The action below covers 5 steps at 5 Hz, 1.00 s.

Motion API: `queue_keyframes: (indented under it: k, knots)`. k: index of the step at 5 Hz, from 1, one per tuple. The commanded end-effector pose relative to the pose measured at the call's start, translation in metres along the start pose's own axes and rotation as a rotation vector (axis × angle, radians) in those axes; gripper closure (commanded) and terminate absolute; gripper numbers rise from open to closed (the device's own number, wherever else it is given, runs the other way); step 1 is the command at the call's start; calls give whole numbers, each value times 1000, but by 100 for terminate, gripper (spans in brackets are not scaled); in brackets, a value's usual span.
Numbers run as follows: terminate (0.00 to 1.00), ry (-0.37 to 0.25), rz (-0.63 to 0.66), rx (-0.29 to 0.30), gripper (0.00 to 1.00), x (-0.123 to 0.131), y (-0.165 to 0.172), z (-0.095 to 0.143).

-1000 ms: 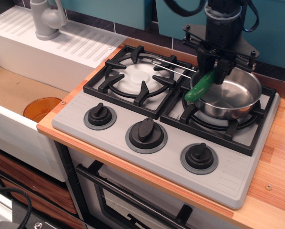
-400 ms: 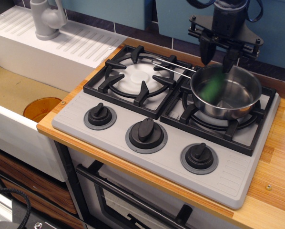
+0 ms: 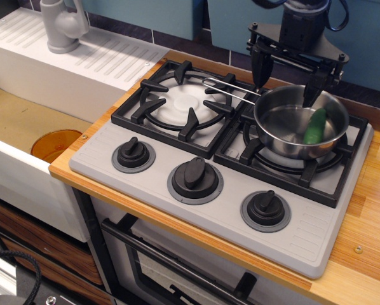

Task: Put pot or pan on stove and put pickle in pot or pan

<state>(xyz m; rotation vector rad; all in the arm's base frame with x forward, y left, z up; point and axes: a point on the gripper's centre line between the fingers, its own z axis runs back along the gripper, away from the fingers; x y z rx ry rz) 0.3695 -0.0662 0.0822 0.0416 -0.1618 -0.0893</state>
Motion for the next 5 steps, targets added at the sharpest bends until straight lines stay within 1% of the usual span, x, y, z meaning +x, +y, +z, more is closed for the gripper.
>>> queue_keyframes:
  k: [1,2,3,4,5]
  knots:
    - [0,-79,-59,-28,0,6,33,49]
    - [0,-91,-100,-31,0,5,53,46]
    - [0,-117,-126,-27,0,4,70,43]
    - [0,-87,-83,-43,0,6,74,41]
    - [100,-81,-84,-12,0,5,71,40]
